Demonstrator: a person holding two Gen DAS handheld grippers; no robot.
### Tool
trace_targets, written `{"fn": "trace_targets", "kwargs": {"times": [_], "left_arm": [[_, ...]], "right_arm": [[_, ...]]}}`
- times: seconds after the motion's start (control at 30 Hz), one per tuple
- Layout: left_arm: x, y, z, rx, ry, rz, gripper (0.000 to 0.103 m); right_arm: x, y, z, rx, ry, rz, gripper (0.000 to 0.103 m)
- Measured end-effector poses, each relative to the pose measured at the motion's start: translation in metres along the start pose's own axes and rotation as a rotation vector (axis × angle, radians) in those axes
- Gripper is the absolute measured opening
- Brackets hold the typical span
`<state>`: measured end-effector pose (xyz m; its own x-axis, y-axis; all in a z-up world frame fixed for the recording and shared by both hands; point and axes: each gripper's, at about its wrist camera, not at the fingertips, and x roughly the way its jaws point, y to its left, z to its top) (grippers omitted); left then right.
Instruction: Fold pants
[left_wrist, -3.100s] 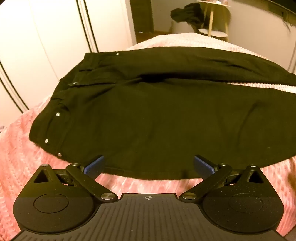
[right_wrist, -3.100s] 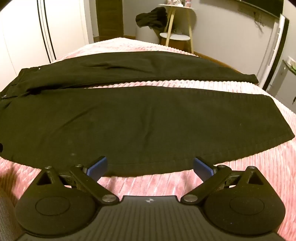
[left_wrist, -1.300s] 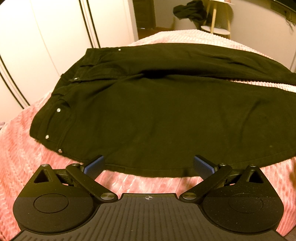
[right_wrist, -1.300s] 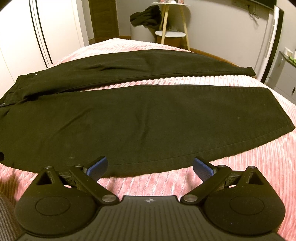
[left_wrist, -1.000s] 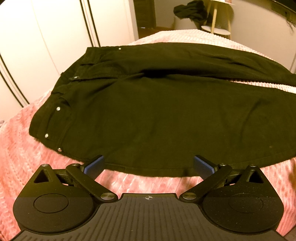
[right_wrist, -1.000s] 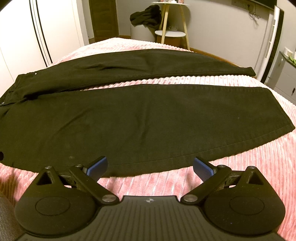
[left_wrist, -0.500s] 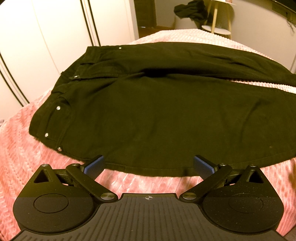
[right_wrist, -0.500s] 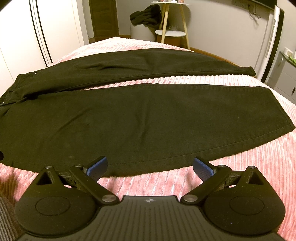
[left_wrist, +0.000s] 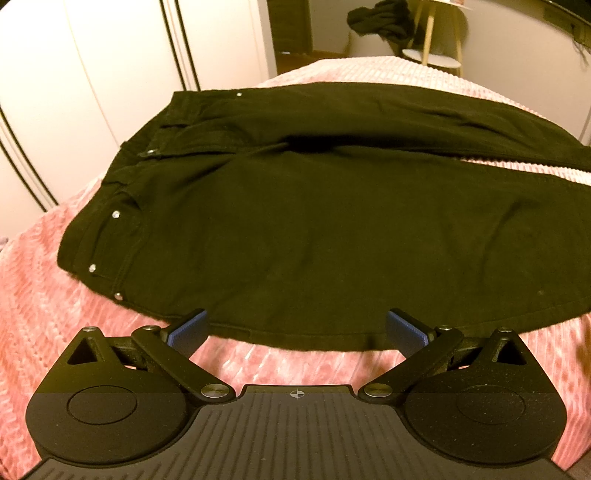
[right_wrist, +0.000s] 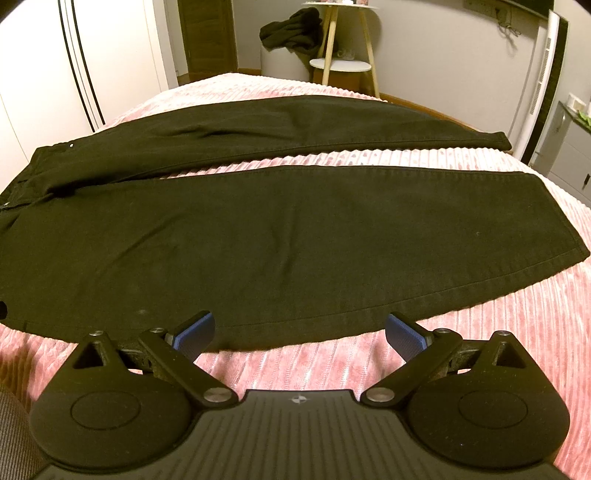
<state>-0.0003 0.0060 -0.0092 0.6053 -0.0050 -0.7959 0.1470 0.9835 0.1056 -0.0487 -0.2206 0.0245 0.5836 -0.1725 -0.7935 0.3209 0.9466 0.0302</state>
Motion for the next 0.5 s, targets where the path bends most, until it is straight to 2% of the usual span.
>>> {"fn": "trace_targets", "kwargs": {"times": [0.5], "left_arm": [[0.0021, 0.0025, 0.0016, -0.002, 0.012, -0.017, 0.103]], "right_arm": [[0.0021, 0.0058, 0.0002, -0.016, 0.034, -0.013, 0.099]]}}
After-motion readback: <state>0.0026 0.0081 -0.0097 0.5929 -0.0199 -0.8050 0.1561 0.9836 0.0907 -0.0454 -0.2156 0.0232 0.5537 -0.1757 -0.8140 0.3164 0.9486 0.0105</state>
